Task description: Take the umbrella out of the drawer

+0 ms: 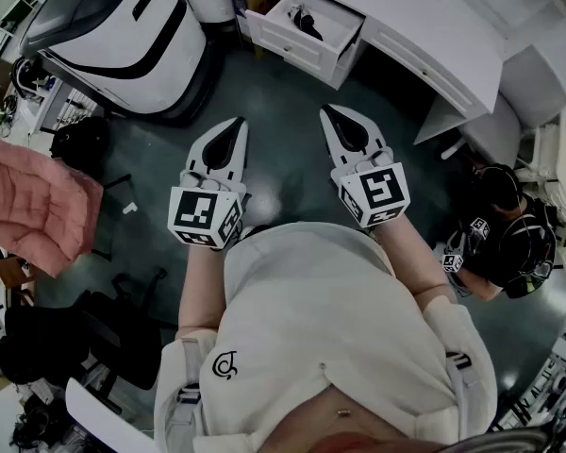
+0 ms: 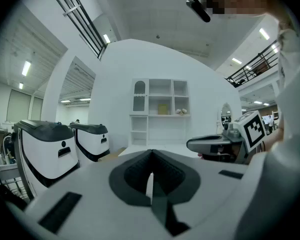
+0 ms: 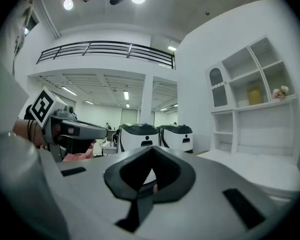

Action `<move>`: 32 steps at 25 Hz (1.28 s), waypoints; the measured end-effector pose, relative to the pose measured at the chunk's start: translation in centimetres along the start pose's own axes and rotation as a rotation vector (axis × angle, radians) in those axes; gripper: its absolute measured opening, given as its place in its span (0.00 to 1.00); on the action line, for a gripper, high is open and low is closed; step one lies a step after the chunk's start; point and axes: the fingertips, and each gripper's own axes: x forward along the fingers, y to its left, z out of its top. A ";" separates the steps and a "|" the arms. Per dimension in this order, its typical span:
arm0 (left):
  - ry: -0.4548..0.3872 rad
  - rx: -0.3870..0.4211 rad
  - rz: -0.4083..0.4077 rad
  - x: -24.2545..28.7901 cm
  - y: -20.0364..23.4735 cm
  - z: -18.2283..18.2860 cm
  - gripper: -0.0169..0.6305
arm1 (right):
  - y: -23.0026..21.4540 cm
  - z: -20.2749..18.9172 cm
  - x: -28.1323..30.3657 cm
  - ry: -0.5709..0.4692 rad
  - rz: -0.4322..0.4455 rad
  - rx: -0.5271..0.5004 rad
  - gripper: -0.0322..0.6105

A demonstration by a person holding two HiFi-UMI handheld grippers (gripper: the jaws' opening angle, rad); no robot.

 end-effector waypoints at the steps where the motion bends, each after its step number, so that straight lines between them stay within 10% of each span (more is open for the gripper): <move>1: 0.004 0.001 0.000 0.1 0.0 0.0 0.04 | -0.1 -0.1 0.0 0.003 -0.002 0.005 0.06; 21: 0.044 -0.034 -0.014 4.4 0.7 -1.4 0.04 | -3.5 -2.5 2.1 0.036 0.008 0.106 0.06; 32: 0.046 -0.058 -0.101 17.5 10.3 -1.1 0.04 | -10.9 -4.0 15.1 0.100 -0.076 0.109 0.06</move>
